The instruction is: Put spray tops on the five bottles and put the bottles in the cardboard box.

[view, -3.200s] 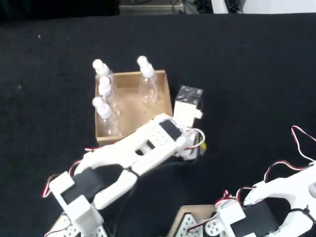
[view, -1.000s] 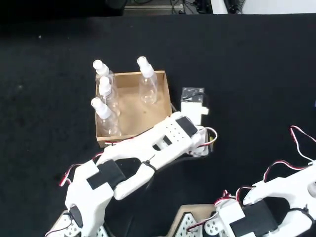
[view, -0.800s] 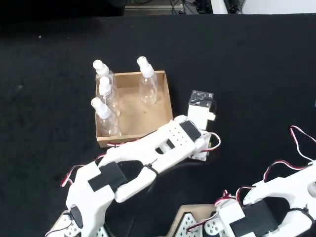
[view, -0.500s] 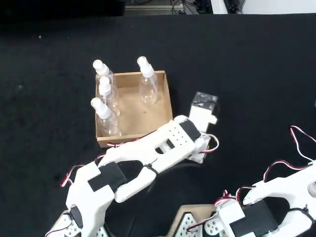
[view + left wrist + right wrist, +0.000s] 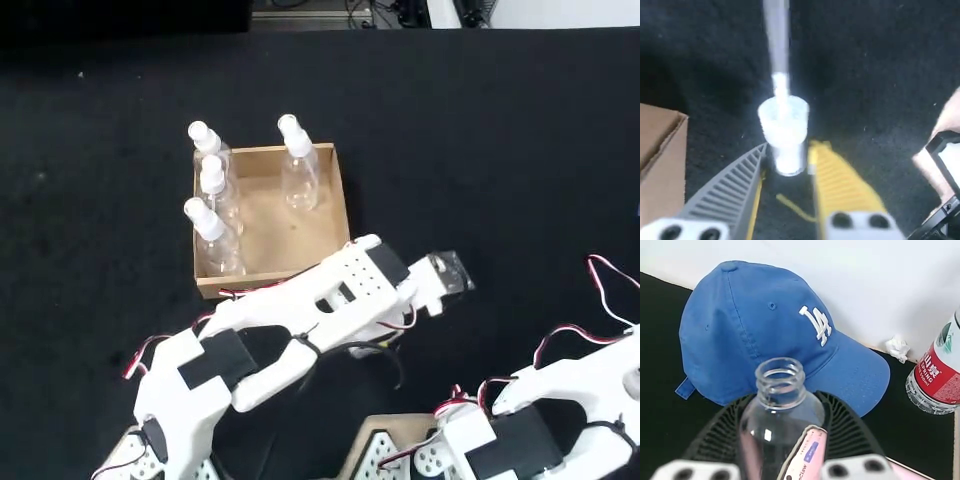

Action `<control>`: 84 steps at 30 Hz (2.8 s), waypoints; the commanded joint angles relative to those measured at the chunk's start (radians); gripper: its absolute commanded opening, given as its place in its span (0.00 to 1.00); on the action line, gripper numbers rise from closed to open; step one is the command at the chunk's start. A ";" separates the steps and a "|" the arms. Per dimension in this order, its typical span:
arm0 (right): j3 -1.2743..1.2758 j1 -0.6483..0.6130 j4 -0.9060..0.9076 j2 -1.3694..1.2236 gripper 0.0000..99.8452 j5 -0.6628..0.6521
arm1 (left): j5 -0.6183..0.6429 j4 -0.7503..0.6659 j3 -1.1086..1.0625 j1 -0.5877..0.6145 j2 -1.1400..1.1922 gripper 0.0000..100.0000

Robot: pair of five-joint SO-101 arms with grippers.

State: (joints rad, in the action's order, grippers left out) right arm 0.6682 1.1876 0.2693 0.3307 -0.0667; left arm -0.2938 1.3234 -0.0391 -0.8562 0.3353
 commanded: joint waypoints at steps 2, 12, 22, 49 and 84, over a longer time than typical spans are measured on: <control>-0.010 0.023 -0.032 0.005 0.01 -0.011 | 0.028 -0.025 0.030 -0.007 -0.020 0.23; -0.010 0.021 -0.032 0.005 0.01 -0.044 | -0.055 0.025 0.015 0.022 -0.038 0.20; -0.010 0.023 -0.032 0.005 0.01 -0.044 | -0.049 -0.216 -0.194 0.025 -0.176 0.20; -0.010 0.017 -0.032 0.012 0.01 -0.035 | -0.107 -0.048 -0.074 0.031 -0.262 0.03; -0.031 -0.499 0.479 0.545 0.01 0.069 | -0.362 0.434 0.743 1.402 -0.545 0.03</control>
State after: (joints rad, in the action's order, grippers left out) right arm 0.6682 0.8945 0.6529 0.7173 -0.0222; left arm -0.5915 1.7530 0.7910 0.3897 -0.1803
